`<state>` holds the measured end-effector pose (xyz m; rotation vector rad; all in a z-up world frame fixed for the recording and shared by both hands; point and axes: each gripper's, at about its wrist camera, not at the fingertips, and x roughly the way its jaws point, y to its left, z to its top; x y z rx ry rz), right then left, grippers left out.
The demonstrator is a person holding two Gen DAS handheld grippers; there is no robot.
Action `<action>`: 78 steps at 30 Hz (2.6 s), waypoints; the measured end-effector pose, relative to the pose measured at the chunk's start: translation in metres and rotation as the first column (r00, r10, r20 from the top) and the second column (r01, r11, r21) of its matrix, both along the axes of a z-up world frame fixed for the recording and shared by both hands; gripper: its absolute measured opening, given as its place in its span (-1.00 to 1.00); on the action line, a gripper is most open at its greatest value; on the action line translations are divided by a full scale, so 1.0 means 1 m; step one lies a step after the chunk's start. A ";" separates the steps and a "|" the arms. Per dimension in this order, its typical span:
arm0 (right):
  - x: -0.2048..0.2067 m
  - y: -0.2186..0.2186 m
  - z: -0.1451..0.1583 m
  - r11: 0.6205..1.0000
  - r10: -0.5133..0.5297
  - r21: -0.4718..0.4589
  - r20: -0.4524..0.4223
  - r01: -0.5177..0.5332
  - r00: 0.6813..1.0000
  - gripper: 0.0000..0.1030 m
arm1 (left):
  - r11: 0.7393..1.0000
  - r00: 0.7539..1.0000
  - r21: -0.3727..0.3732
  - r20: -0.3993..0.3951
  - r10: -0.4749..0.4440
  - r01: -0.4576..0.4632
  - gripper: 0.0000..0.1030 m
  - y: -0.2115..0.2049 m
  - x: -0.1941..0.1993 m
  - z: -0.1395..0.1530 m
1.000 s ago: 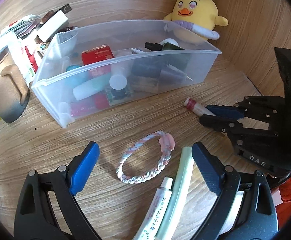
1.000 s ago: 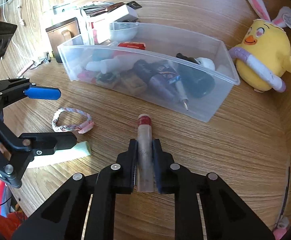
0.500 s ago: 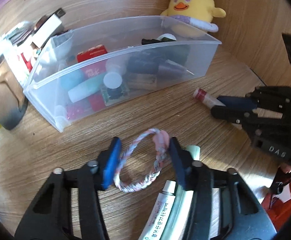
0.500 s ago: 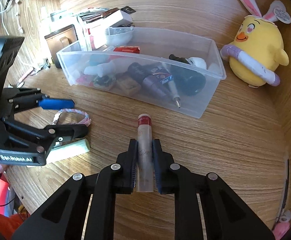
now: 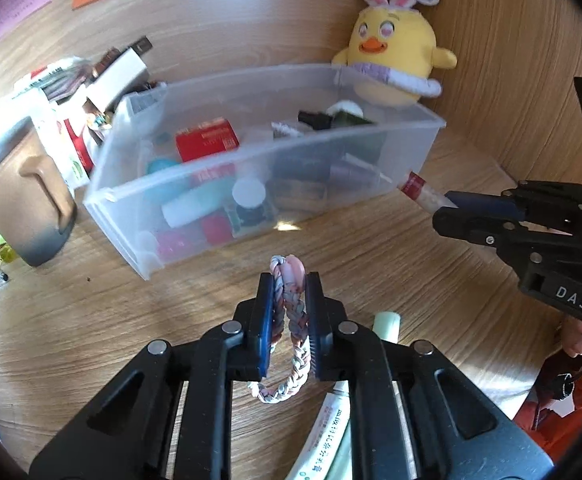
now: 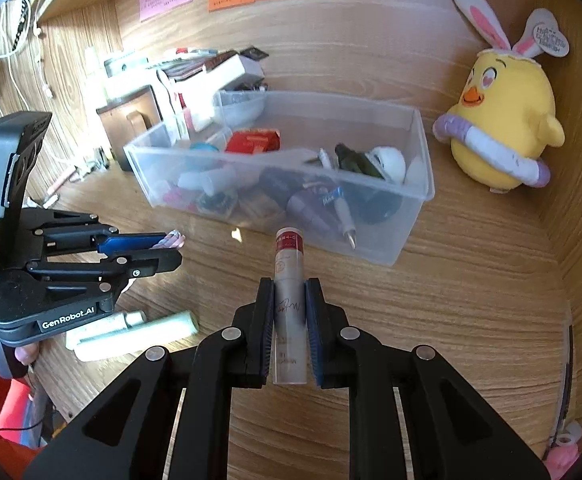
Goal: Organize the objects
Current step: 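Carry the bracelet and red-capped tube into the clear box and open both grippers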
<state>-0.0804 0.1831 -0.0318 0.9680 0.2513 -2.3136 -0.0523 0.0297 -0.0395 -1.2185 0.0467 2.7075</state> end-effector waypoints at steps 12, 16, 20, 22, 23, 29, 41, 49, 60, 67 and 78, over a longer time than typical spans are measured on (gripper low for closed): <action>-0.008 -0.005 0.038 0.996 -0.013 -0.087 -0.081 0.006 0.997 -0.73 | 0.996 0.988 0.084 -0.143 0.053 -0.041 -0.72 -0.015 0.001 0.046; -0.015 -0.007 0.050 0.994 -0.015 -0.111 -0.103 0.003 0.995 -0.73 | 0.993 0.981 0.102 -0.179 0.072 -0.054 -0.72 -0.019 -0.003 0.061; -0.023 -0.011 0.061 0.993 -0.019 -0.122 -0.133 0.002 0.991 -0.73 | 0.987 0.970 0.137 -0.215 0.109 -0.080 -0.72 -0.026 -0.008 0.074; -0.030 -0.014 0.066 0.992 -0.017 -0.123 -0.143 0.000 0.990 -0.73 | 0.985 0.966 0.152 -0.231 0.117 -0.083 -0.72 -0.028 -0.011 0.081; -0.033 -0.016 0.067 0.992 -0.018 -0.123 -0.146 0.000 0.989 -0.73 | 0.985 0.964 0.153 -0.237 0.119 -0.084 -0.72 -0.029 -0.011 0.083; -0.050 -0.023 0.078 0.992 -0.017 -0.127 -0.163 -0.004 0.986 -0.73 | 0.984 0.959 0.150 -0.251 0.129 -0.093 -0.72 -0.031 -0.026 0.093; -0.085 -0.042 0.060 0.998 -0.032 -0.056 -0.115 0.026 0.993 -0.73 | 0.979 0.976 0.147 -0.148 0.162 -0.140 -0.72 -0.047 -0.073 0.073; -0.104 -0.051 0.032 0.999 -0.040 -0.009 -0.053 0.040 0.998 -0.73 | 0.978 0.982 0.134 -0.080 0.169 -0.158 -0.72 -0.051 -0.089 0.047; -0.110 -0.060 0.014 0.998 -0.045 0.047 -0.037 0.047 0.998 -0.73 | 0.981 0.985 0.106 -0.046 0.168 -0.163 -0.61 -0.050 -0.095 0.037; -0.112 -0.061 0.013 0.997 -0.048 0.066 -0.035 0.050 0.998 -0.66 | 0.979 0.980 0.104 -0.073 0.182 -0.174 0.02 -0.050 -0.089 0.043; -0.088 -0.045 0.036 0.998 -0.051 0.022 -0.061 0.052 0.997 0.25 | 0.982 0.972 0.084 -0.150 0.182 -0.171 0.63 -0.047 -0.053 0.065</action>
